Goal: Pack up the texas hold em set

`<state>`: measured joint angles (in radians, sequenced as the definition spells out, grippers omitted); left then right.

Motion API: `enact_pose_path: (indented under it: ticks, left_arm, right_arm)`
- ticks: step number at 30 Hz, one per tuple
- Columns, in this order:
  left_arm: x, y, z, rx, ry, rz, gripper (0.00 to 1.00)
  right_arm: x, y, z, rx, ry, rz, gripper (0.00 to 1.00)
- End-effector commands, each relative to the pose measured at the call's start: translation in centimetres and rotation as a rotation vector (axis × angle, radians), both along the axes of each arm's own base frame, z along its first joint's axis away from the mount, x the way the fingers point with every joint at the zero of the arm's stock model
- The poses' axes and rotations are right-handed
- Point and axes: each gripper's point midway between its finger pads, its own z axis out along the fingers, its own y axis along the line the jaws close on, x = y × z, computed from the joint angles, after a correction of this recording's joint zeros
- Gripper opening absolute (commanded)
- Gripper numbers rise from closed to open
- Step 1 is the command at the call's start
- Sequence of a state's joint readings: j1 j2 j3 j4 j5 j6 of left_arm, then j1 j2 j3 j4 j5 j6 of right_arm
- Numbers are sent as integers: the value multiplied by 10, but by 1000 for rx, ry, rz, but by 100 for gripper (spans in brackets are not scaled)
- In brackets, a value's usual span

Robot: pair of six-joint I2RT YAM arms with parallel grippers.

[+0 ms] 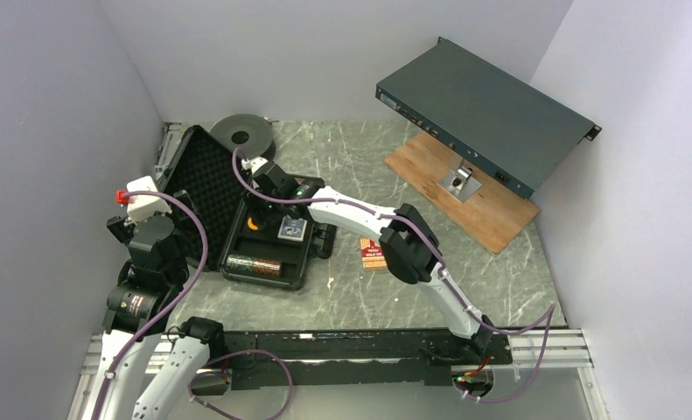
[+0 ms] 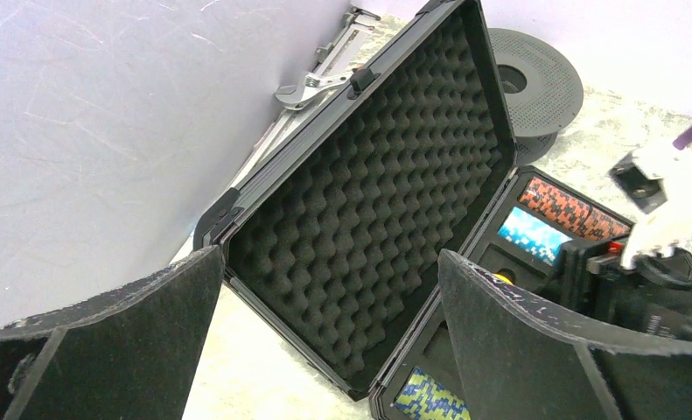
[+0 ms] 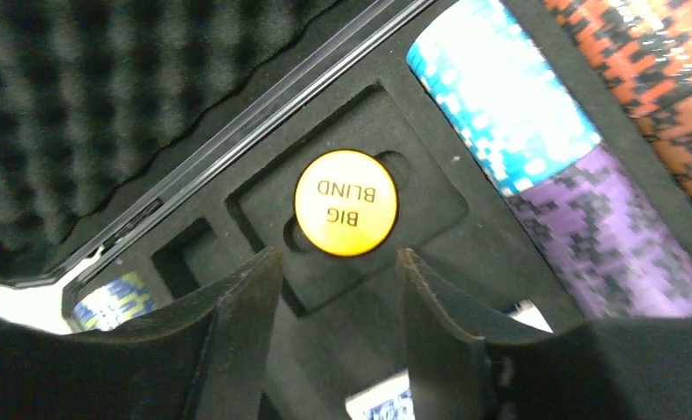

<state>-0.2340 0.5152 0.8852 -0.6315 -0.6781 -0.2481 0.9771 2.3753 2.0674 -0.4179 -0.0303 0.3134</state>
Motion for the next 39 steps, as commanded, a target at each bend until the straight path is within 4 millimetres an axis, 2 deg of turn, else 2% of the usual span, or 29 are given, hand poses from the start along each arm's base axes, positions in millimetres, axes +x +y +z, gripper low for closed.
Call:
enact_pose_path:
  ticks: [1,6,12,15,20,28,34,39]
  left_arm:
    - [5,0,8,8,-28,-5,99]
    - [6,-2,8,11,-29,-23,99]
    - [8,-7,9,12,-38,-53,99]
    - [10,-9,7,11,-23,-66,99]
    - [14,-13,5,12,-10,-89,99]
    - [15,-19,4,12,-13,-123,99]
    - [18,-23,3,10,-3,-148,99]
    - [19,-26,3,8,0,-165,99]
  right_arm:
    - [2,-15,97,106,-121,-11,58]
    - [-7,-49,116,94,-148,-75,69]
    - [-21,-97,122,57,-170,-169,85]
    - [-28,-125,119,21,-177,-226,93]
    - [-42,-169,108,-50,-162,-319,99]
    - [-73,-229,78,-136,-96,-432,100]
    - [-94,-266,54,-204,-32,-522,100]
    - [-111,-284,38,-213,21,-551,100]
